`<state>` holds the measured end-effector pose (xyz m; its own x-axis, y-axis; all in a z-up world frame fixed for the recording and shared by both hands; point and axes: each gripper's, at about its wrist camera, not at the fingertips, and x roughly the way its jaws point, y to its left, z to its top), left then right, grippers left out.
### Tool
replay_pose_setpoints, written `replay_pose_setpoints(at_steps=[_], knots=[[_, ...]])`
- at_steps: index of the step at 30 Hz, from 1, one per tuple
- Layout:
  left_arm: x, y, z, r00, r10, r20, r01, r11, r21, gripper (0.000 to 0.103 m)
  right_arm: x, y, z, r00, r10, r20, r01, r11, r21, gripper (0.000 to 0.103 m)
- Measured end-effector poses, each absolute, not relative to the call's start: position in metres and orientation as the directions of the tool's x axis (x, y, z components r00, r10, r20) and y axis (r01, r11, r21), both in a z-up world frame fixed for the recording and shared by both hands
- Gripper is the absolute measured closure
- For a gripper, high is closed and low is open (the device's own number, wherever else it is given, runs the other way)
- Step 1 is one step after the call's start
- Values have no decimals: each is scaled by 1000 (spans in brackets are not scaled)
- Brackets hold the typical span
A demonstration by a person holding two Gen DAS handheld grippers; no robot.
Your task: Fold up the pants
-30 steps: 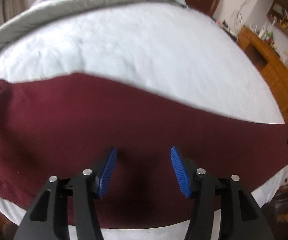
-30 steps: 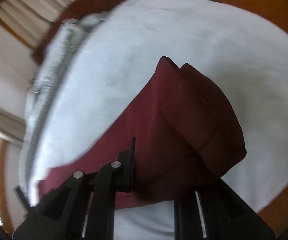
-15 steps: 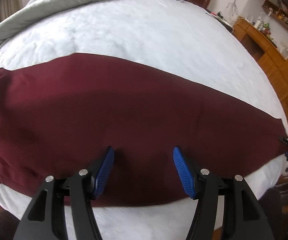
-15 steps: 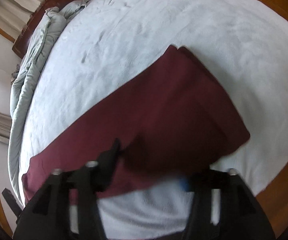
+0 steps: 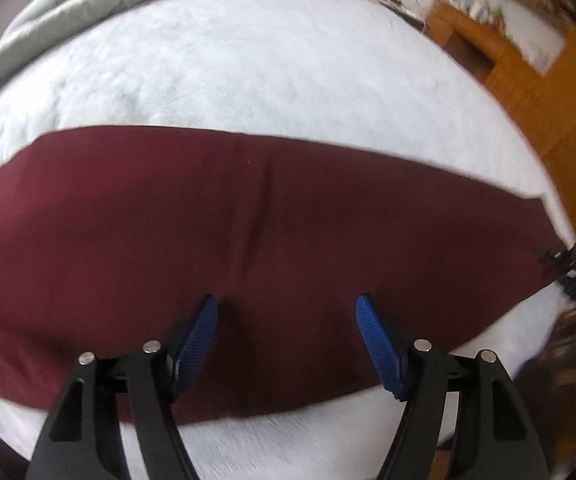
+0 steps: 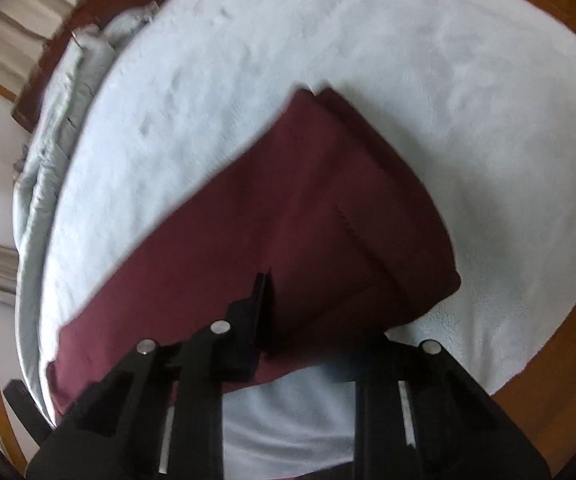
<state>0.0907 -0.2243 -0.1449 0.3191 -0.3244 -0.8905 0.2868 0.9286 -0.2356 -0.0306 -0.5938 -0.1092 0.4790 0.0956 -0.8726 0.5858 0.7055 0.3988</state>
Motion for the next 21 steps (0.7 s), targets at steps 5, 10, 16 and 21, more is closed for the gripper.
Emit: replay_pose_setpoints(at_steps=[5, 10, 16, 21], knots=[[95, -221, -166, 278, -315, -908, 304, 925, -228, 25, -16, -587, -131, 397, 63, -916, 622, 716, 318, 83], [101, -194, -146, 281, -384, -880, 221, 918, -330, 25, -16, -577, -89, 491, 35, -871, 573, 740, 352, 86], [98, -134, -116, 413, -291, -863, 159, 956, -246, 24, -5, -522, -21, 648, 72, -758, 389, 825, 410, 86], [96, -89, -111, 448, -217, -867, 73, 976, -207, 24, 18, -452, 2, 679, 178, -713, 220, 877, 428, 86]])
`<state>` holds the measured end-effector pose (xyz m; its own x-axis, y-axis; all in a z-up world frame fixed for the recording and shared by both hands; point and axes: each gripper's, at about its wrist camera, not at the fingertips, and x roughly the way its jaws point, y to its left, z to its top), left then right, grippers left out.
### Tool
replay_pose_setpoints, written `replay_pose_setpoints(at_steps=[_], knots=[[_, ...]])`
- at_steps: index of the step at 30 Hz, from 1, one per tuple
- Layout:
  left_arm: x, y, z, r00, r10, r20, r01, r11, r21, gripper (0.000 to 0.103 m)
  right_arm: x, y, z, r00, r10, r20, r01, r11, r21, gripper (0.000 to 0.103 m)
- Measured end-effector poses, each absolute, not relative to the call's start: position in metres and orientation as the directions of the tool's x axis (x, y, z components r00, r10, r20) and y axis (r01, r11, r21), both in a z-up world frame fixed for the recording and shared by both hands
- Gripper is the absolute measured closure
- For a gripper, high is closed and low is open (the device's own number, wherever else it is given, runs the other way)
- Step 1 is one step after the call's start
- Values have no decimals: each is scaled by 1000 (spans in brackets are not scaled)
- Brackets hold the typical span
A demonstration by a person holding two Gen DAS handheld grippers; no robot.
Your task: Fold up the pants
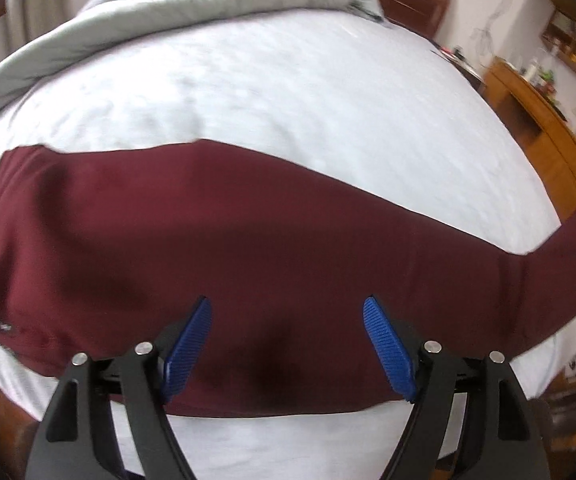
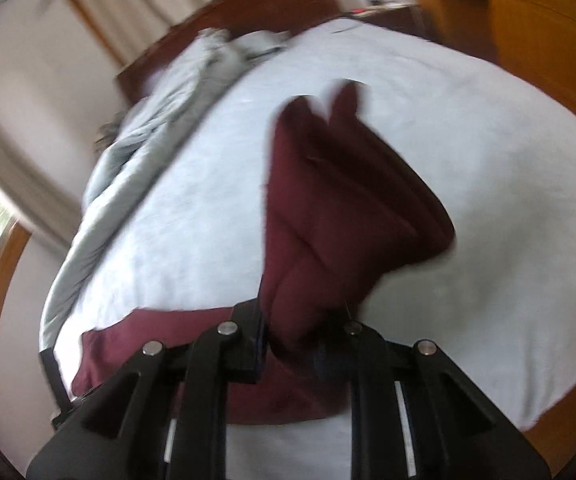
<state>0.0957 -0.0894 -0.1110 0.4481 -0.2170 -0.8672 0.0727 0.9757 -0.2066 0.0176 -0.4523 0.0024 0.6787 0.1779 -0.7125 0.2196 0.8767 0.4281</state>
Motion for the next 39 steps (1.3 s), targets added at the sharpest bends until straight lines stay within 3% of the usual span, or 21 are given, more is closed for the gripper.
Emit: replay_pose_setpoints(at_steps=[19, 23, 27, 33, 39], knots=[[97, -16, -111, 450, -341, -825, -102, 899, -427, 23, 72, -239, -44, 488, 473, -733, -115, 868, 484, 86], [97, -2, -116, 451, -366, -814, -142, 871, -471, 22, 76, -207, -70, 422, 404, -811, -154, 914, 375, 86], [102, -1, -123, 423, -420, -803, -147, 843, -518, 22, 70, -197, -90, 371, 382, -846, -183, 923, 337, 75], [117, -19, -139, 320, -572, -755, -144, 759, -635, 20, 57, -205, -85, 235, 574, -784, -245, 816, 524, 34], [124, -31, -160, 229, -609, -759, -174, 742, -648, 17, 37, -257, -59, 312, 565, -764, -219, 825, 521, 39]])
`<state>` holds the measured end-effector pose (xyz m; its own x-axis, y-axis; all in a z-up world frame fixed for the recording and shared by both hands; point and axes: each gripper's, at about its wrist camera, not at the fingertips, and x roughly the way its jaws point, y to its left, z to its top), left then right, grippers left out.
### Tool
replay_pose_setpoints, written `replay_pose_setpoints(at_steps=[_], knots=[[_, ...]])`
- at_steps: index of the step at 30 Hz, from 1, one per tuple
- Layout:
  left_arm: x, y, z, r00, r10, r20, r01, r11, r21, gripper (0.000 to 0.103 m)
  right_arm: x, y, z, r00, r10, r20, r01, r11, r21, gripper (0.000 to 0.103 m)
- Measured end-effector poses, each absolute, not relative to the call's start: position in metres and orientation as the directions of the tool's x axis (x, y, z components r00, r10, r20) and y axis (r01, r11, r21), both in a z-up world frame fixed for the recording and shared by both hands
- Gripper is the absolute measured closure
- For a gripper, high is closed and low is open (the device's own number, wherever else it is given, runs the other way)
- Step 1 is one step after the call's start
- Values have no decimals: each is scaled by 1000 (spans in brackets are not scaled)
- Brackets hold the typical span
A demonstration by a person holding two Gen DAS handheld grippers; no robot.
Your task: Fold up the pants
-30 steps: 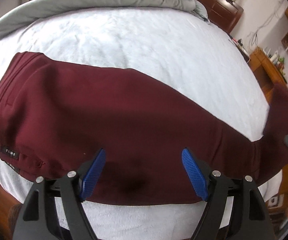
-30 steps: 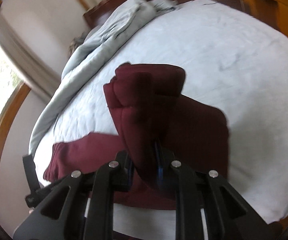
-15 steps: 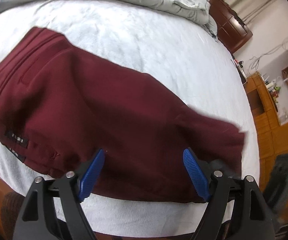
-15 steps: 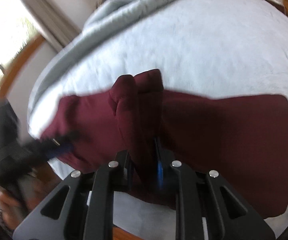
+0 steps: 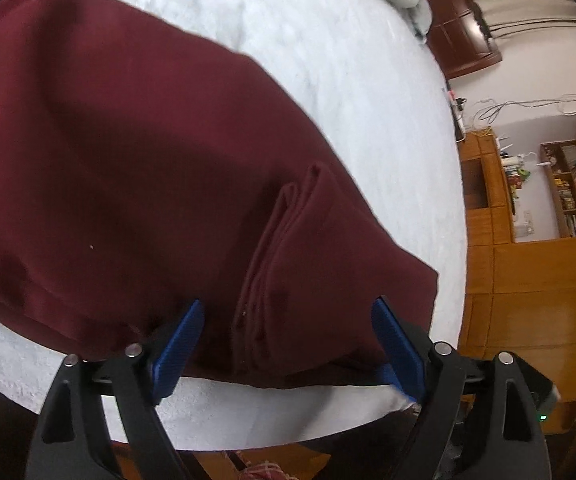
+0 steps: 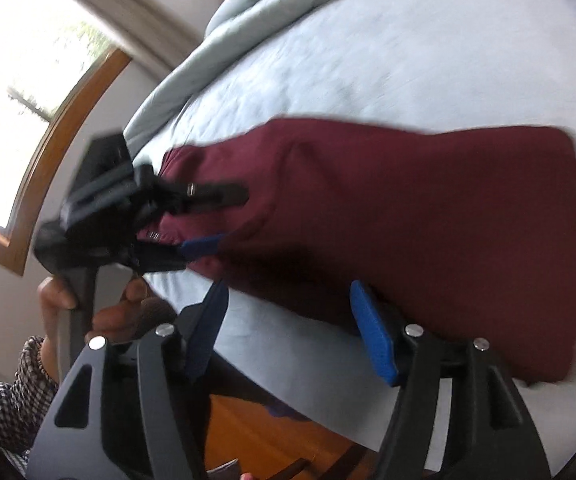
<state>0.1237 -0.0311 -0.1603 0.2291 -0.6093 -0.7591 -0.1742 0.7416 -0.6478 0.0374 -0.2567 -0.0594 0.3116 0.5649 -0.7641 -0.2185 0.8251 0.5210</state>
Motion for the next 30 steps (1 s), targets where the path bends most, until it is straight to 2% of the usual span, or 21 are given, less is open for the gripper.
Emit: replay_pose_setpoints(at_steps=[3, 5, 7, 9, 10, 15, 17, 18, 19, 20, 22, 25, 28, 30], knots=[[124, -39, -163, 206, -587, -783, -159, 770, -619, 17, 29, -294, -43, 395, 500, -770, -156, 863, 481, 39], [124, -46, -164, 193, -581, -791, -146, 780, -609, 22, 26, -318, -36, 445, 433, -784, -100, 894, 437, 38], [125, -51, -167, 177, -580, -795, -151, 782, -604, 41, 28, -348, -36, 468, 381, -798, -10, 905, 426, 31], [125, -57, -172, 151, -552, -820, -156, 806, -571, 61, 32, -379, -44, 469, 354, -809, 77, 896, 437, 30], [122, -63, -173, 148, -526, -838, -141, 827, -544, 63, 35, -395, -52, 455, 374, -808, 116, 875, 470, 28], [121, -65, -174, 150, -507, -849, -129, 841, -525, 66, 47, -415, -100, 345, 495, -797, 177, 800, 573, 29], [121, -67, -174, 151, -498, -854, -120, 848, -516, 66, 52, -411, -116, 295, 545, -785, 178, 776, 606, 41], [121, -68, -173, 152, -489, -859, -113, 855, -507, 66, 54, -407, -123, 275, 587, -762, 170, 750, 639, 57], [122, -70, -174, 153, -482, -863, -111, 859, -500, 66, 55, -403, -126, 267, 596, -758, 171, 744, 646, 64], [123, -72, -174, 152, -479, -865, -110, 861, -496, 65, 54, -403, -123, 266, 587, -764, 161, 755, 636, 69], [124, -73, -171, 154, -469, -870, -105, 867, -487, 64, 50, -406, -106, 296, 630, -718, 130, 718, 683, 78], [121, -80, -168, 162, -438, -884, -69, 889, -453, 61, 41, -410, -89, 304, 609, -733, 129, 736, 665, 79], [118, -92, -171, 175, -398, -901, -41, 911, -410, 58, 42, -410, -119, 236, 550, -801, 195, 781, 594, 77], [118, -95, -168, 183, -384, -905, -28, 918, -395, 57, 42, -415, -134, 241, 574, -782, 237, 747, 621, 76]])
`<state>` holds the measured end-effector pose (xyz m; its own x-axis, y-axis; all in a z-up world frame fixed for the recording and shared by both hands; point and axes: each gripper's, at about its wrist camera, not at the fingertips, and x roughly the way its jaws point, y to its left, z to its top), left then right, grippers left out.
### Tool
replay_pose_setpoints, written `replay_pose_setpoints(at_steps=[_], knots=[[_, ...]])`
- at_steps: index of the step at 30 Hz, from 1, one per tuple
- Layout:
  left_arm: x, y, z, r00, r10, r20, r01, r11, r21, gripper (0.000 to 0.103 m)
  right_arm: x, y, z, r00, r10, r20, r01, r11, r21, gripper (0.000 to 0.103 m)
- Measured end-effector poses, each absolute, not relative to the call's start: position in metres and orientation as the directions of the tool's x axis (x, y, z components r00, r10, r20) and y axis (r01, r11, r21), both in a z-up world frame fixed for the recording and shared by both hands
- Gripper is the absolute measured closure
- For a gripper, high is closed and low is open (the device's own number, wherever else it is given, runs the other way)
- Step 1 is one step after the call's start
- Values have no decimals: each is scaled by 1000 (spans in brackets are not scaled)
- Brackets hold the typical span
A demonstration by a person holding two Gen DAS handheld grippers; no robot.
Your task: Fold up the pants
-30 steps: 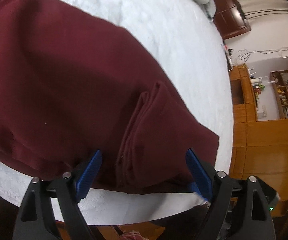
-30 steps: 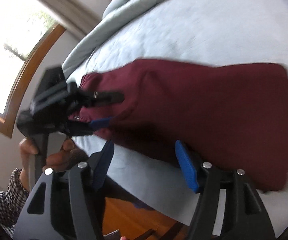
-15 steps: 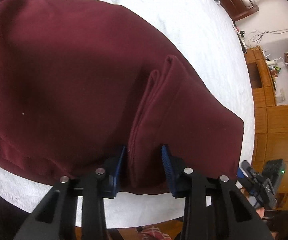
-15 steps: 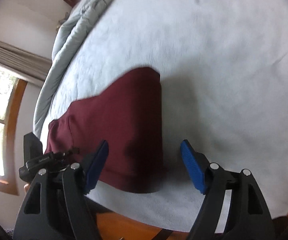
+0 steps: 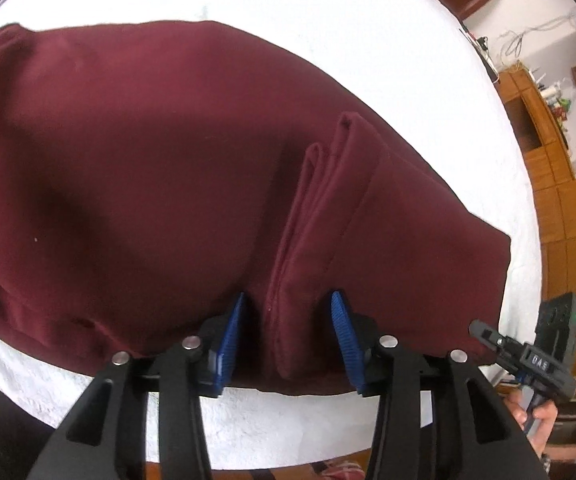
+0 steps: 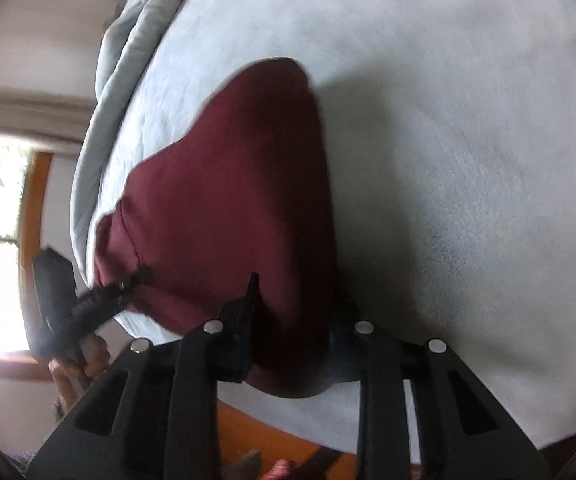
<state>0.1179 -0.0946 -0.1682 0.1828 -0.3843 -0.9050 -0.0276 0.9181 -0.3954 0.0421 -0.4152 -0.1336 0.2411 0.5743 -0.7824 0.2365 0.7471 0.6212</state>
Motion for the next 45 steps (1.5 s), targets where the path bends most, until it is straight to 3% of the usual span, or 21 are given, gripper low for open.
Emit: replay_pose_setpoints(at_steps=[2, 3, 8, 10, 14, 19, 21, 23, 25, 27, 28, 32, 36, 38, 45], knots=[[118, -93, -165, 186, -389, -902, -31, 915, -401, 57, 42, -411, -123, 255, 554, -792, 205, 770, 604, 70], [118, -93, -163, 186, -393, -901, -35, 913, -406, 56, 40, -407, -112, 268, 508, -819, 181, 808, 561, 59], [106, -96, -126, 315, -290, -903, -2, 952, -307, 51, 27, -388, -61, 350, 252, -902, 72, 953, 294, 57], [102, -100, -108, 382, -303, -873, 32, 949, -315, 49, 25, -378, -48, 376, 278, -884, 35, 949, 313, 57], [106, -116, -110, 350, -403, -845, 85, 912, -400, 48, 32, -356, -55, 342, 313, -886, -7, 944, 330, 62], [112, -123, -157, 282, -278, -918, 82, 961, -266, 45, 44, -345, -99, 263, 249, -932, 42, 962, 270, 65], [112, -117, -163, 282, -318, -905, 68, 948, -312, 45, 47, -347, -99, 265, 258, -929, 62, 957, 283, 65], [110, -113, -151, 292, -329, -898, 71, 944, -322, 45, 48, -348, -89, 286, 285, -915, 61, 948, 314, 61], [104, -103, -138, 321, -322, -890, 85, 946, -312, 39, 48, -350, -75, 318, 312, -895, 59, 936, 347, 53], [99, -88, -124, 358, -315, -879, 89, 949, -303, 28, 45, -347, -57, 357, 331, -873, 43, 928, 369, 52], [94, -75, -118, 374, -305, -876, 80, 951, -297, 27, 43, -343, -52, 368, 336, -867, 32, 927, 373, 51], [77, -4, -112, 385, -266, -884, -41, 952, -304, 24, 47, -322, -46, 377, 373, -848, -16, 918, 397, 42], [51, 93, -114, 401, -154, -903, -277, 919, -280, 22, 51, -299, -54, 368, 356, -859, -34, 928, 370, 25], [42, 134, -120, 404, -136, -905, -362, 884, -295, 22, 55, -295, -59, 360, 387, -849, -31, 914, 404, 25], [49, 196, -156, 477, -294, -828, -501, 683, -531, 23, 59, -283, -78, 330, 366, -870, 1, 922, 388, 24]])
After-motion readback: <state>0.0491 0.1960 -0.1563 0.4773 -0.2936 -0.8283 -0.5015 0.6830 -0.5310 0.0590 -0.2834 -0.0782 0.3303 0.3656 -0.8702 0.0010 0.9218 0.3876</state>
